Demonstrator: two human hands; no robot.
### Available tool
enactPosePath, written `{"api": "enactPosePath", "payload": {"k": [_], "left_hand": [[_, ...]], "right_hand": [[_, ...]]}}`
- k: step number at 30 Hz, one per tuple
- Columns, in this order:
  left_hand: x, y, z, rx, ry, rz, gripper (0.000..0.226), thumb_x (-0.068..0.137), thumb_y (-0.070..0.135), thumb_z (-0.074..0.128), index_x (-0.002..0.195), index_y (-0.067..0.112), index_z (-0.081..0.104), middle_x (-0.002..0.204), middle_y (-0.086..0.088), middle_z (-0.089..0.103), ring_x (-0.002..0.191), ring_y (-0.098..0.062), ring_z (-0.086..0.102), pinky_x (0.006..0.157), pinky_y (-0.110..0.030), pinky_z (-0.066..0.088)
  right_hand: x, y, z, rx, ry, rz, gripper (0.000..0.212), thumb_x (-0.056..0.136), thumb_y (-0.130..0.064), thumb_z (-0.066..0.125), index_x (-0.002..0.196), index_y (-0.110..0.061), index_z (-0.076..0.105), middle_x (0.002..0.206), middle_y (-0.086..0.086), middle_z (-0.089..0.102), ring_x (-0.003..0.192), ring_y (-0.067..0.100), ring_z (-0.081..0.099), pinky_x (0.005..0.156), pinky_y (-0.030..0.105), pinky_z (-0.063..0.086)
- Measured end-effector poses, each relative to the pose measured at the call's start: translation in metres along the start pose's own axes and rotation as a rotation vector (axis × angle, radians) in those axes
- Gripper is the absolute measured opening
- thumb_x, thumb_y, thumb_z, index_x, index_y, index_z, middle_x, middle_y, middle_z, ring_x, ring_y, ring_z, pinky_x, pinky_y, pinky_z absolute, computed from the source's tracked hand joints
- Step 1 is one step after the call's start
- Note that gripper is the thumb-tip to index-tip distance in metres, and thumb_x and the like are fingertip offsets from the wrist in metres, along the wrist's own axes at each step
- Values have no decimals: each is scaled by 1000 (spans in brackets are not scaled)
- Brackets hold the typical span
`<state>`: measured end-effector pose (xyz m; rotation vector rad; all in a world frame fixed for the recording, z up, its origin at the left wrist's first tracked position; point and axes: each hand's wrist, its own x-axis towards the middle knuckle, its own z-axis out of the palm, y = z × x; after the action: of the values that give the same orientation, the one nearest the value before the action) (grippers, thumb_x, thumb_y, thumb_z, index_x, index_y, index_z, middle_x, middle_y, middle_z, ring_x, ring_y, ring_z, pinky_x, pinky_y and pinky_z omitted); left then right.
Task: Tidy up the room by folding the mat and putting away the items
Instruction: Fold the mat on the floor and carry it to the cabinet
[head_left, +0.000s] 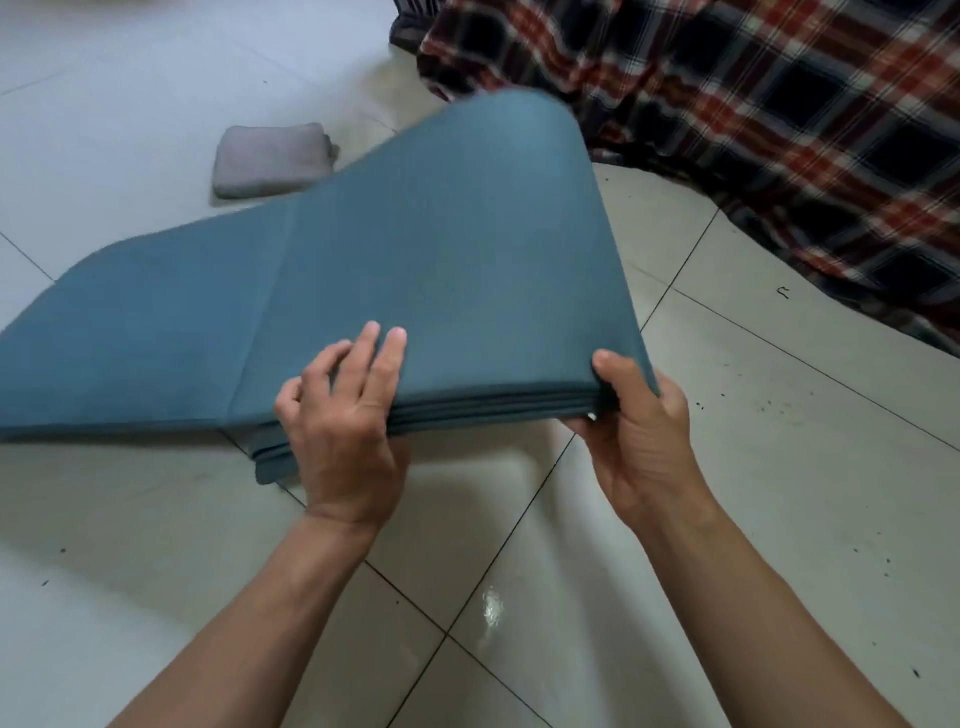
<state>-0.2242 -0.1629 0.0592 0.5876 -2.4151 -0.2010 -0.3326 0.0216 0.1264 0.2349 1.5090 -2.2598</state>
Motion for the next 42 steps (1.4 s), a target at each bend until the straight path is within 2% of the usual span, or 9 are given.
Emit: {"api": "enactPosePath", "payload": {"k": [5,13,17,23,27,31,34,38,42], "left_hand": [[-40,3,20,118,-317,105,86,55,-3,77,135,25,61,136,2,64,114,-31,59,90,-47,39],[-54,-4,26,112,-517,138,105,43,17,88,141,26,52,143,0,55,121,-28,51,88,-45,40],[-64,-12,28,81,-630,135,115,40,40,93,145,28,45,148,-1,50,131,-26,41,96,-45,41],[-60,-22,22,-9,-562,47,83,75,71,54,143,23,52,151,-2,49,137,-28,45,107,-48,37],[-55,-40,12,-48,-462,-176,70,88,58,36,136,14,60,144,-9,56,132,-32,50,104,-51,41],[-55,-71,2,-19,-406,-366,64,89,54,38,130,12,64,143,-9,56,132,-32,47,100,-51,42],[-63,-96,-4,-21,-279,-554,43,94,36,59,127,9,63,145,-15,52,133,-36,43,104,-49,38],[-60,-124,-10,-196,-160,-1072,65,87,27,72,136,-6,44,144,-28,43,135,-42,37,115,-46,27],[-59,-144,-5,-433,-183,-1417,69,83,38,76,129,-3,47,114,-12,60,100,-29,57,91,-39,46]], "right_hand": [[0,32,-57,-246,293,264,18,84,-21,77,93,-10,66,90,8,70,77,20,66,53,27,54],[13,49,-79,-519,331,219,31,79,-23,84,101,-9,67,99,5,72,88,23,71,85,47,61],[12,71,-83,-688,382,181,40,81,-30,80,114,-13,65,100,-2,70,91,19,67,86,39,55],[11,84,-67,-1169,277,-174,50,87,-18,48,136,-10,46,127,10,56,117,31,50,102,46,43],[12,93,-34,-1549,113,-296,60,96,-17,43,153,-5,28,161,20,23,149,38,18,123,50,14],[6,106,5,-1708,-188,-396,63,101,-35,45,158,-21,21,168,11,2,155,31,-4,123,45,-3],[2,122,32,-1791,-390,-425,65,99,-38,50,157,-26,24,168,9,4,155,31,-3,123,47,-4],[6,136,50,-1925,-479,-332,58,100,-38,47,153,-33,26,168,5,7,154,35,-2,121,58,4],[14,138,55,-1930,-521,-221,52,97,-34,51,147,-31,33,164,6,17,151,38,8,118,62,16]]}}
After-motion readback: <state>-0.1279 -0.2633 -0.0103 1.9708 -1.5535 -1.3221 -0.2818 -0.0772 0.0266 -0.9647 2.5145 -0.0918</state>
